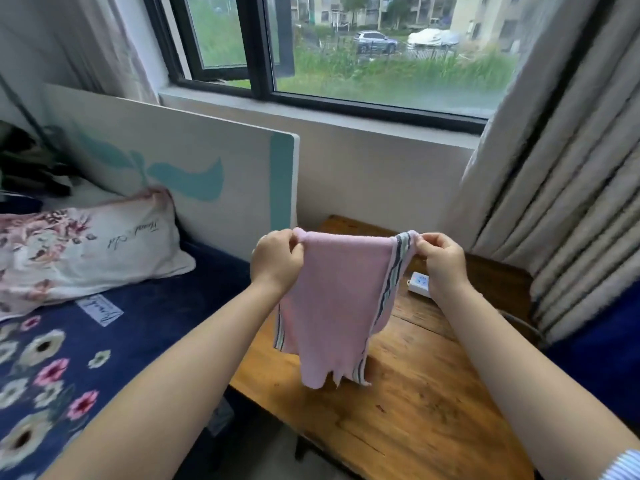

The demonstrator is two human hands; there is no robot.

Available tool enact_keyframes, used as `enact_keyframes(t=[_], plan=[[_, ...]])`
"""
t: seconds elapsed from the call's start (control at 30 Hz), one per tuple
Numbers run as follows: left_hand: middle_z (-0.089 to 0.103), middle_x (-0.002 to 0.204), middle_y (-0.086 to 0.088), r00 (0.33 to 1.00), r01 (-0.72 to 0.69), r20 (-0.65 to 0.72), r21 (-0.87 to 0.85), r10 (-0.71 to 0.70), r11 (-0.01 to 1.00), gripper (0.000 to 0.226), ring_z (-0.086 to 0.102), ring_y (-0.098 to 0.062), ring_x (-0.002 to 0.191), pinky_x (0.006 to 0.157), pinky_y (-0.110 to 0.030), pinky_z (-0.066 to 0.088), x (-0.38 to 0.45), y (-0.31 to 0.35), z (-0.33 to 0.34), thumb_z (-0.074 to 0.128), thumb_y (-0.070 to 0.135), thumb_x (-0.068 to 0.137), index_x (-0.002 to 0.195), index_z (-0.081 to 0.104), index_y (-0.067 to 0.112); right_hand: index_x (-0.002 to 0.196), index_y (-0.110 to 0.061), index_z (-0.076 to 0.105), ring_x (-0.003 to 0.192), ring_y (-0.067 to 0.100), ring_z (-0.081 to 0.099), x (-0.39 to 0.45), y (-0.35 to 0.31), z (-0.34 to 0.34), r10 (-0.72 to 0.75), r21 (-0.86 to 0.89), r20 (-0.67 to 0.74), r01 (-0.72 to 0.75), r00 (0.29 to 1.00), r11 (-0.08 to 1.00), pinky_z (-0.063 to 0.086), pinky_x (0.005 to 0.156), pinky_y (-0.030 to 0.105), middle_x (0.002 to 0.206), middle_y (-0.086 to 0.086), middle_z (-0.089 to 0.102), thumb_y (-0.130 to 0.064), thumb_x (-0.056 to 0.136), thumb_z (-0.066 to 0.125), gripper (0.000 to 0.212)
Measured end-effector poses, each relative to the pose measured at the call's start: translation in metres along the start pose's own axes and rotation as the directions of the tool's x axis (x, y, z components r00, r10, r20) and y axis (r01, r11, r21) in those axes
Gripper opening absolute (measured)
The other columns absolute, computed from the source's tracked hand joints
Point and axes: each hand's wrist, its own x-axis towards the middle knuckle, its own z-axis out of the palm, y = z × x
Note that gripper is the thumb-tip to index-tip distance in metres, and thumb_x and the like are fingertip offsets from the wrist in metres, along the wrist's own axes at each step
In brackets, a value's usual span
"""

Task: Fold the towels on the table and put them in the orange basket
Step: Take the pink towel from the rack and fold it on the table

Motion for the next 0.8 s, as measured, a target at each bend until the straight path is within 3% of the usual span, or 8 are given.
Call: enact_keyframes(t=[0.07,0.27,0.43,0.6,0.67,0.73,0.8], plan=[[0.064,0.098,-0.017,0.998,-0.035,0.062,0.045,0.032,0.998,0.021,0.057,-0.032,0.093,0.073,-0.032,0.04,0.014,-0.012,0.017,0.049,0.015,0.09,0.095,0.064,0.001,0.069,-0.017,0.056,0.066,0.014,0.05,0.02,0.017,0.01,0.065,0.061,0.02,-0.066,0.998,0.996,0.043,0.063,0.027,0.071,0.001,0.056,-0.011,0.089,0.055,0.021],[0.061,0.101,-0.014,0.923,-0.036,0.377,0.294,-0.081,0.955,0.022,0.056,-0.032,0.095,0.071,-0.034,0.04,0.038,-0.054,0.101,0.045,0.02,0.092,0.093,0.06,0.004,0.065,-0.016,0.052,0.063,0.012,0.044,0.061,0.114,0.017,0.304,-0.111,-0.006,-0.303,0.953,0.946,0.035,0.059,0.022,0.069,0.004,0.051,-0.005,0.089,0.054,0.026],[0.062,0.107,-0.012,0.783,-0.205,0.607,0.464,-0.14,0.862,0.022,0.055,-0.031,0.102,0.08,-0.037,0.042,0.026,-0.079,0.165,0.042,0.019,0.093,0.098,0.06,0.008,0.069,-0.009,0.055,0.079,0.021,0.048,0.061,0.188,0.015,0.497,-0.267,-0.142,-0.517,0.856,0.813,0.035,0.065,0.028,0.082,0.009,0.056,-0.005,0.089,0.053,0.02],[0.058,0.114,-0.009,0.587,-0.398,0.794,0.45,-0.155,0.799,0.02,0.051,-0.029,0.11,0.094,-0.038,0.035,0.001,-0.107,0.195,0.047,0.014,0.088,0.104,0.06,0.012,0.063,-0.012,0.05,0.078,0.023,0.046,0.039,0.234,0.009,0.604,-0.405,-0.258,-0.652,0.754,0.641,0.035,0.068,0.028,0.081,0.011,0.055,-0.005,0.088,0.048,0.026],[0.058,0.113,-0.01,0.498,-0.389,0.855,0.371,-0.147,0.843,0.021,0.05,-0.028,0.111,0.093,-0.037,0.034,-0.004,-0.117,0.198,0.046,0.017,0.088,0.103,0.06,0.013,0.073,-0.01,0.051,0.08,0.024,0.047,0.031,0.24,0.011,0.575,-0.48,-0.292,-0.637,0.764,0.603,0.037,0.068,0.031,0.087,0.01,0.054,-0.005,0.087,0.046,0.015],[0.061,0.101,-0.014,0.432,-0.272,0.89,0.28,-0.143,0.921,0.016,0.053,-0.031,0.099,0.079,-0.033,0.037,-0.004,-0.122,0.196,0.045,0.02,0.089,0.084,0.059,0.011,0.082,-0.008,0.052,0.084,0.025,0.048,0.024,0.239,0.016,0.491,-0.531,-0.311,-0.577,0.814,0.62,0.039,0.073,0.035,0.09,0.011,0.055,-0.01,0.088,0.047,0.008],[0.059,0.088,-0.02,0.433,-0.081,0.882,0.243,-0.186,0.967,0.031,0.051,-0.029,0.083,0.068,-0.033,0.034,0.002,-0.128,0.199,0.046,0.018,0.09,0.06,0.04,0.014,0.087,-0.006,0.055,0.09,0.026,0.047,0.016,0.239,0.023,0.362,-0.602,-0.346,-0.501,0.865,0.622,0.036,0.084,0.036,0.091,0.009,0.055,-0.019,0.089,0.051,0.014]])
